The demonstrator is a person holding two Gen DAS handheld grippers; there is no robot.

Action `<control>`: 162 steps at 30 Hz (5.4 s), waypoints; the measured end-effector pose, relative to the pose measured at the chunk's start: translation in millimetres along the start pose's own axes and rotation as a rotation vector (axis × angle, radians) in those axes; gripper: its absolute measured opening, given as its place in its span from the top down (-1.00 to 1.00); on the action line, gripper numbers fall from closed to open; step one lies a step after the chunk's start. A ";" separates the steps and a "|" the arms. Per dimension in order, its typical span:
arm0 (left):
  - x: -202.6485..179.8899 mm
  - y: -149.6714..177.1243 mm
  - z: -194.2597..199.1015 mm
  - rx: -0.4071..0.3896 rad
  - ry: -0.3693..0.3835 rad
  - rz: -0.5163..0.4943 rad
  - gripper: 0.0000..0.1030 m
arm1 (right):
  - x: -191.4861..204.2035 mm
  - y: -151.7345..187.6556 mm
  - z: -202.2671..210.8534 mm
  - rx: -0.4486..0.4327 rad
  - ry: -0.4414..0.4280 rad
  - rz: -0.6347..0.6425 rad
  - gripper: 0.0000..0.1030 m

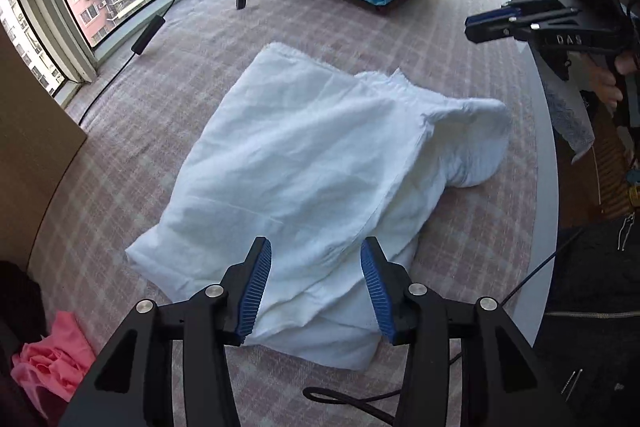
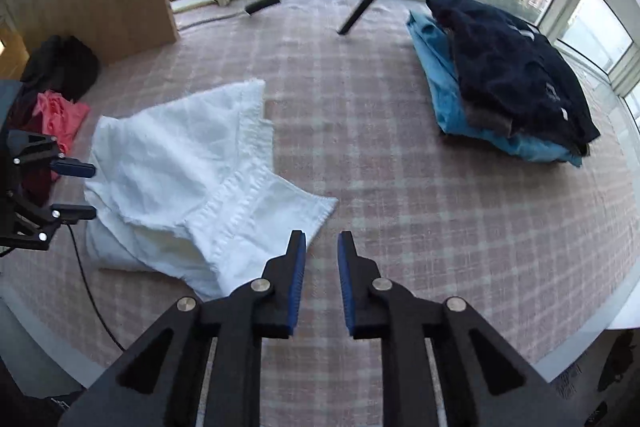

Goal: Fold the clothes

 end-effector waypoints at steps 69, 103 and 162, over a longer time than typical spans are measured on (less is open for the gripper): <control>28.2 9.7 -60.3 0.010 -0.069 0.450 0.51 | 100.7 -2.7 -122.7 0.243 -0.375 0.318 0.92; 81.0 43.8 -73.0 0.144 -0.277 0.824 -0.44 | 28.0 -76.9 -165.2 0.153 -0.263 0.382 -0.34; -122.1 -372.0 28.2 -0.387 -0.048 0.366 0.76 | -332.4 -122.5 160.6 -0.332 -0.095 0.006 0.80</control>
Point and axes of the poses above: each gripper's, at about its wrist camera, not at the fingertips, and z roughly against the way its jaws point, x to its left, y to its underside, the point moved 5 cm from there along -z, roughly the way its jaws point, and after that the axes turned 8 degrees about -y, right-handed, at the moved point
